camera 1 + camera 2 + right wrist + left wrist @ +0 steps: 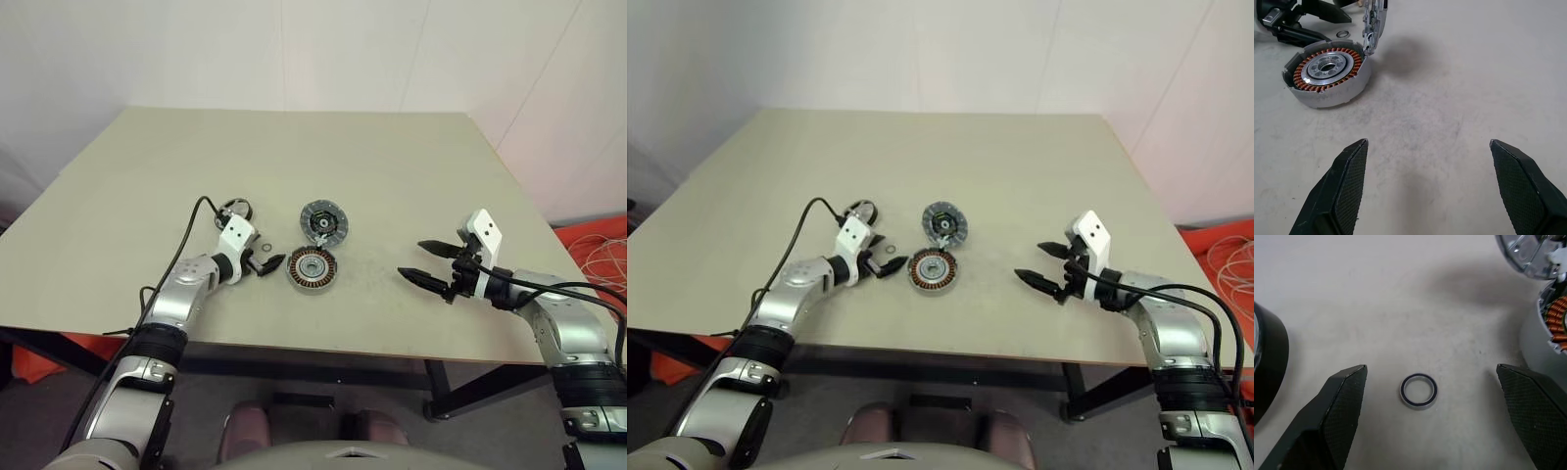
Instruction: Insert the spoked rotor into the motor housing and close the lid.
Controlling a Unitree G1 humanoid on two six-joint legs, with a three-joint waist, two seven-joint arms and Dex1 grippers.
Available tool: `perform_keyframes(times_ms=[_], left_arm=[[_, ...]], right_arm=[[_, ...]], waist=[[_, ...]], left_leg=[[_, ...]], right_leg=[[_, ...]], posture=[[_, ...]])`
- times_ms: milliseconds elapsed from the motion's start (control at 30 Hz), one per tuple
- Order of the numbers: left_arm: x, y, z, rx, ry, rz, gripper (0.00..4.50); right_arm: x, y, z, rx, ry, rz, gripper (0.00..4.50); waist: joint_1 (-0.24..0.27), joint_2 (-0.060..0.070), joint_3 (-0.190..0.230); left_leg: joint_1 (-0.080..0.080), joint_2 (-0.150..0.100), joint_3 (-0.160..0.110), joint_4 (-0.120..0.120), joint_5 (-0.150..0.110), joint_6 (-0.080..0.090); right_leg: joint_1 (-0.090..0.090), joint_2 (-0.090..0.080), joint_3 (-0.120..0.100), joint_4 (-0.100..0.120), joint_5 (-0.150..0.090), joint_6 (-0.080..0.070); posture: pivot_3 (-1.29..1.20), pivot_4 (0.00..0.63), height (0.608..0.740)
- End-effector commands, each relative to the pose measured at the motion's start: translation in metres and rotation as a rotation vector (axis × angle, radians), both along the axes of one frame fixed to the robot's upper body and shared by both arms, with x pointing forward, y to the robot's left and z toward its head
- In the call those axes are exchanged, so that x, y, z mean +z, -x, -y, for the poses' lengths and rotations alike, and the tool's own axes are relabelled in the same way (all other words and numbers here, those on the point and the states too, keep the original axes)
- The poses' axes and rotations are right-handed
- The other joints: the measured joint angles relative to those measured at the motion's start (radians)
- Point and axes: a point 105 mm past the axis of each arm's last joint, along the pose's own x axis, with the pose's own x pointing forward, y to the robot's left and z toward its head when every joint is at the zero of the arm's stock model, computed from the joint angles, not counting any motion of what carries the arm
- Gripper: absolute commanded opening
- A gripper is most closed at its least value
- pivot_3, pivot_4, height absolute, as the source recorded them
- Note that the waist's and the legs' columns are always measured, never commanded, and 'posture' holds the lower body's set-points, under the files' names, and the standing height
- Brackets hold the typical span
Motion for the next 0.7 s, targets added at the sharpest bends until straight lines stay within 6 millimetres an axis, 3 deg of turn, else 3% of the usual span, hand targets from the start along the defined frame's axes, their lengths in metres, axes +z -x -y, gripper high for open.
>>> perform_keyframes(times_ms=[33,233,333,633,700], left_arm=[[0.0056,-0.0013,0.0061,-0.016,-0.002,0.016,4.48],[-0.0016,0.0033,0.013,-0.026,-0.001,-0.021,4.48],[-0.0024,0.0028,0.0125,-0.021,-0.002,-0.029,3.98],[-0.0024,0.0013,0.0106,-0.004,-0.004,-0.037,1.05],[-0.0023,0.0018,0.0107,-0.005,-0.001,-0.039,0.71]], right_arm=[[0.0184,-0.0049,0.0019,0.008,0.004,0.073,4.5],[0.0193,-0.0055,0.0023,0.007,0.004,0.077,4.5],[0.02,-0.0061,0.0027,0.005,0.005,0.078,4.5],[0.0198,-0.0058,0.0038,0.002,0.007,0.073,4.5],[0.0196,-0.0058,0.0038,0.002,0.008,0.073,4.5]], waist=[[0.0,0.0,0.0],[0.001,0.0,0.0],[0.001,0.001,0.0],[0.003,0.001,-0.001],[0.003,0.001,-0.001]], left_leg=[[0.0,0.0,0.0,0.0,0.0,0.0],[0.0,0.0,0.0,0.0,0.0,0.0],[0.0,0.0,0.0,0.0,0.0,0.0],[0.0,0.0,0.0,0.0,0.0,0.0],[0.0,0.0,0.0,0.0,0.0,0.0]], right_leg=[[0.0,0.0,0.0,0.0,0.0,0.0],[0.001,0.0,0.0,0.0,0.0,0.0],[0.001,0.0,0.0,0.0,0.0,0.0],[0.001,0.0,0.0,0.0,0.0,0.0],[0.001,0.0,0.0,0.0,0.0,0.0]], posture=[[0.0,0.0,0.74],[0.0,0.0,0.74],[0.0,0.0,0.74],[0.0,0.0,0.74],[0.0,0.0,0.74]])
